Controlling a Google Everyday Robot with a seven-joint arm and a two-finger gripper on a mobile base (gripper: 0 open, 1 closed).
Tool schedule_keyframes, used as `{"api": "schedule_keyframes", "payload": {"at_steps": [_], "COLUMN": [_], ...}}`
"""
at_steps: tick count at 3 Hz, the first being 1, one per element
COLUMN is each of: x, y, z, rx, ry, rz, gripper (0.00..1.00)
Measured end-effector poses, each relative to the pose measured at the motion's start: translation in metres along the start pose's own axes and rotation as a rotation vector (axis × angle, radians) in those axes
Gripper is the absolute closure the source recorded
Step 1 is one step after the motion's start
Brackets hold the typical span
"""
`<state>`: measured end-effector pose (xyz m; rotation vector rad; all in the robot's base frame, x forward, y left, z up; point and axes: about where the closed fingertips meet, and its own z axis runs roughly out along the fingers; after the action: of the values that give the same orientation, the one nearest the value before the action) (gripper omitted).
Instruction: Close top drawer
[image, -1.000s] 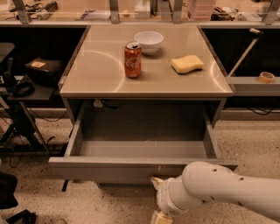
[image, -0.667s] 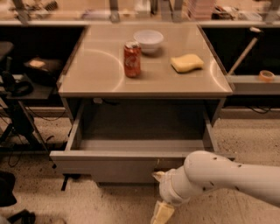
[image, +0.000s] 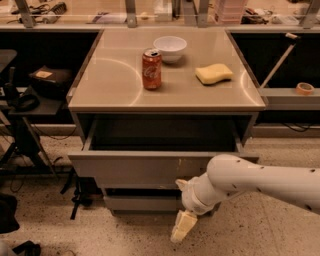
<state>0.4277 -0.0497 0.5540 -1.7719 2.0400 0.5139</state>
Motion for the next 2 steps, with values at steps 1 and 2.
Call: {"api": "schedule_keyframes", "payload": {"at_steps": [1, 2], "x": [-0.024, -0.068], "y": [-0.034, -0.085], "z": [-0.008, -0.033], "rx": [0.036, 0.108], "ry": [-0.012, -0.026], "rz": [-0.022, -0.056], "gripper": [0.0, 0.0]}}
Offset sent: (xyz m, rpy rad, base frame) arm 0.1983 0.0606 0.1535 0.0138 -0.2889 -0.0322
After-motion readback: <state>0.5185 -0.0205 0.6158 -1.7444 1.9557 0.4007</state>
